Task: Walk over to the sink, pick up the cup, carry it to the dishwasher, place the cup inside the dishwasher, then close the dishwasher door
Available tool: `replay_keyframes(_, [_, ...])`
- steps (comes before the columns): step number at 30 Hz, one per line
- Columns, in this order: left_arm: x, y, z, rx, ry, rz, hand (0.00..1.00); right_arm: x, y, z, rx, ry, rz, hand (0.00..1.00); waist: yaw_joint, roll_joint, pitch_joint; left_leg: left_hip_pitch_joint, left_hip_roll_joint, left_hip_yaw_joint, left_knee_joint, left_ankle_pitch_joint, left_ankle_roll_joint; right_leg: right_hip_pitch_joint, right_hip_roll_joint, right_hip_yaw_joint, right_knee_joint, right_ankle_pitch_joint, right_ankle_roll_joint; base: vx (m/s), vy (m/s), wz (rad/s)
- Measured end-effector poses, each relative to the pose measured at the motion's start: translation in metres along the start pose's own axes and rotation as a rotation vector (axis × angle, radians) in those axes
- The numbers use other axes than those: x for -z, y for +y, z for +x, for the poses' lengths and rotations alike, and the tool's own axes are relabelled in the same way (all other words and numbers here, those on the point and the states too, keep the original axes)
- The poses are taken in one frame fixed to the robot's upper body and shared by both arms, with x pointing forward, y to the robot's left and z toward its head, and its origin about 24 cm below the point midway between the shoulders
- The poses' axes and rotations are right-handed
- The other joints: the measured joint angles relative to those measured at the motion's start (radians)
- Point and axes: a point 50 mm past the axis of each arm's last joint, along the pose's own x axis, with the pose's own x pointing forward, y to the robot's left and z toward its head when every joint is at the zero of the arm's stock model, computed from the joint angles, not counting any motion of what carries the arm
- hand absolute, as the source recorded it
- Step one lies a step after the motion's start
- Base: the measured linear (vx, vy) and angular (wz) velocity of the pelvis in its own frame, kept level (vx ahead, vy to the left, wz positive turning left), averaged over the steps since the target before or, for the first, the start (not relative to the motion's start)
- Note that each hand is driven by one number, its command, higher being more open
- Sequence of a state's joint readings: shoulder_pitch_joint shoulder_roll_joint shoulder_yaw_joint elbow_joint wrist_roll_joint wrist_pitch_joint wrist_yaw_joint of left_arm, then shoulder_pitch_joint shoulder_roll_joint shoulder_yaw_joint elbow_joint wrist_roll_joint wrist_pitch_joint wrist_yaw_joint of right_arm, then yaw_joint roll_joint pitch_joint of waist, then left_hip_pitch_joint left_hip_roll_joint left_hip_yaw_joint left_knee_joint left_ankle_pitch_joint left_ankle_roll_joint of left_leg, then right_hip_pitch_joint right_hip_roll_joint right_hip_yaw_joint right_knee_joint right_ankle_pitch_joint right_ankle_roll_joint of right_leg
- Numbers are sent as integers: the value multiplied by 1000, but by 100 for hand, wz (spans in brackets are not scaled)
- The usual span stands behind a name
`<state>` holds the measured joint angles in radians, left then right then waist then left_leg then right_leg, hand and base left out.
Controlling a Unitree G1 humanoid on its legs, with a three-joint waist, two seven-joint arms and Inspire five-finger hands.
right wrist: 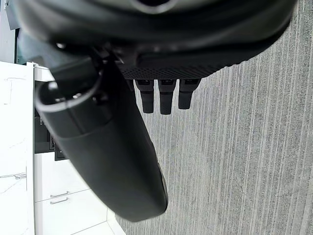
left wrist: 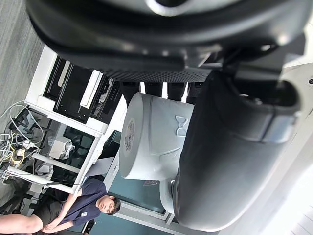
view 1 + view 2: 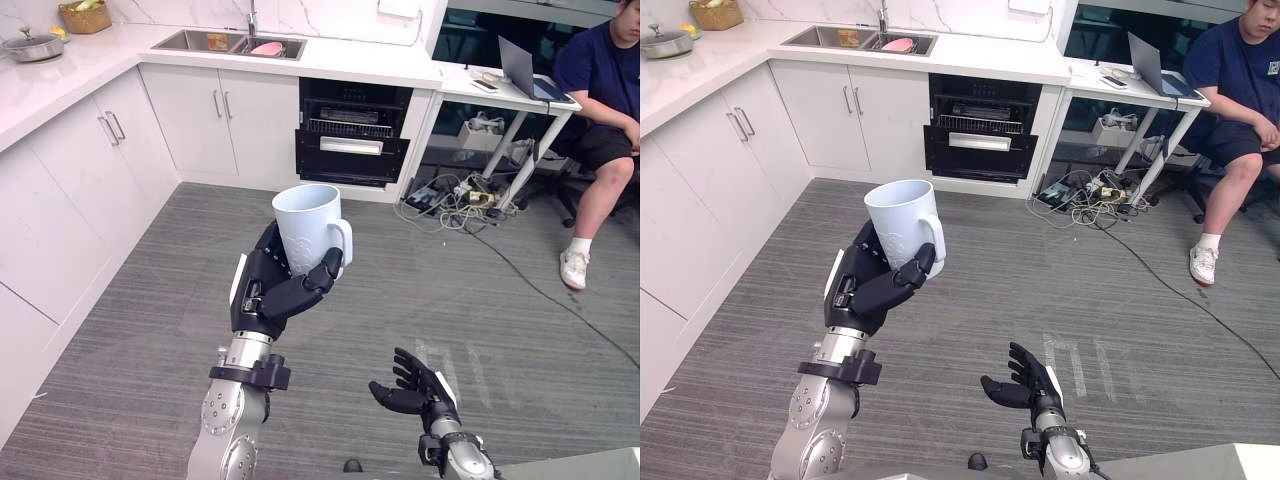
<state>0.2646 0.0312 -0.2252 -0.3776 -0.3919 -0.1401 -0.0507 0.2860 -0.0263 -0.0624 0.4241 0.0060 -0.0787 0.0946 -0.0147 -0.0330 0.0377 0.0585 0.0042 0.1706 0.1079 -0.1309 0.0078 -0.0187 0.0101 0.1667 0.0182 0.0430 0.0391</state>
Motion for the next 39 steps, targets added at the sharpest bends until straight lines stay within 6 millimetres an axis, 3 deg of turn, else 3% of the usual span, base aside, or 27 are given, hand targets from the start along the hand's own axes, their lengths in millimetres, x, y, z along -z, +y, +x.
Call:
replay_keyframes(6, [0,0,1,-1,-3,-3,30,1,1,0,0,6,4,90,1,0,-1,9,3,20,-1,-1,-1,-5,6,17,0,0,-1,-1,-1,-8])
replay_keyframes(13, [20,5,9,-25,69,-1,30,31,2,-3,20,147,19,90,-4,-1,-1,-45,36,-11,80,-48,-20,-12,-8,-163,-10,-27,-31,8,-43,9])
replay_keyframes(16, [16,17,9,-112,50,-7,30,18,-5,8,58,126,0,90,3,19,17,-121,64,-28,187,-103,-39,-29,-1,-233,1,-38,-37,66,-53,12])
replay_keyframes(18, [11,22,9,-154,26,-17,30,5,-11,16,78,88,-11,90,15,28,29,-128,68,-29,198,-113,-33,-44,-2,-233,36,-46,-27,93,7,12])
replay_keyframes(20, [4,25,8,-193,-8,-36,30,-8,-13,23,85,49,-25,90,35,33,33,-131,63,-32,214,-138,-20,-79,-11,-238,124,-104,-18,110,51,10])
replay_keyframes(22, [-5,27,6,-207,-50,-47,30,-21,-16,29,89,4,-40,90,38,24,53,-126,20,-67,251,-179,0,-142,-70,-263,349,-235,5,120,105,45])
replay_keyframes(23, [-7,26,6,-205,-57,-47,30,-22,-18,29,91,-1,-46,90,39,23,58,-124,6,-74,262,-191,8,-161,-90,-267,418,-263,4,134,126,57])
replay_keyframes(24, [-9,25,4,-204,-65,-47,30,-25,-16,31,87,-8,-49,90,38,26,74,-106,-23,-98,268,-216,47,-203,-122,-272,561,-287,-9,178,128,61])
replay_keyframes(25, [-11,24,3,-196,-72,-45,30,-24,-13,31,80,-7,-43,90,35,26,97,-67,-45,-128,264,-237,86,-251,-143,-262,725,-277,-18,219,107,73])
replay_keyframes(26, [-12,23,3,-193,-73,-43,30,-22,-9,30,73,1,-37,90,26,27,106,-48,-48,-147,265,-244,97,-266,-146,-251,783,-281,-29,302,51,86])
replay_keyframes(28, [-14,21,2,-181,-85,-42,30,-13,6,27,23,26,-27,90,23,32,106,-6,-42,-209,264,-274,99,-312,-107,-244,788,-325,-18,380,-21,78])
replay_keyframes(30, [-14,18,4,-170,-89,-46,30,-15,11,27,8,15,-12,90,17,38,110,31,-27,-257,241,-288,93,-374,-59,-255,722,-324,-17,473,-88,74])
replay_keyframes(32, [-10,13,6,-145,-73,-56,30,-21,9,27,13,-11,-15,90,-1,69,128,101,18,-314,177,-287,88,-428,7,-261,605,-299,-10,532,-150,97])
replay_keyframes(33, [-6,8,8,-120,-59,-62,30,-25,7,26,18,-30,-20,90,-14,68,128,123,24,-335,175,-283,71,-452,25,-273,461,-215,-3,577,-184,109])
replay_keyframes(34, [-1,5,10,-101,-36,-66,30,-27,4,25,23,-42,-31,90,-24,59,123,158,22,-357,182,-292,30,-434,21,-278,327,-3,-34,615,-202,109])
replay_keyframes(35, [5,3,11,-92,-16,-68,30,-28,0,25,29,-44,-42,90,-33,81,125,181,33,-373,190,-299,13,-410,23,-292,333,35,-51,638,-190,67])
replay_keyframes(36, [12,-1,14,-82,18,-83,30,-34,-8,29,46,-49,-68,90,-25,122,120,178,60,-381,237,-261,-50,-386,40,-315,358,-2,-73,487,-145,30])
replay_keyframes(37, [14,-2,15,-77,25,-83,30,-38,-9,30,49,-58,-70,90,-25,122,120,171,55,-378,269,-223,-83,-375,37,-320,373,-25,-75,794,-306,7])
replay_keyframes(38, [21,-2,15,-95,51,-102,30,-44,-9,27,49,-89,-78,90,-25,122,121,136,48,-325,452,-55,-180,-277,36,-352,352,-72,-102,560,-254,4])
replay_keyframes(39, [22,-3,14,-98,52,-107,30,-45,-8,25,45,-100,-81,90,-24,122,121,103,55,-293,552,23,-204,-228,38,-351,324,-83,-109,665,-260,9])
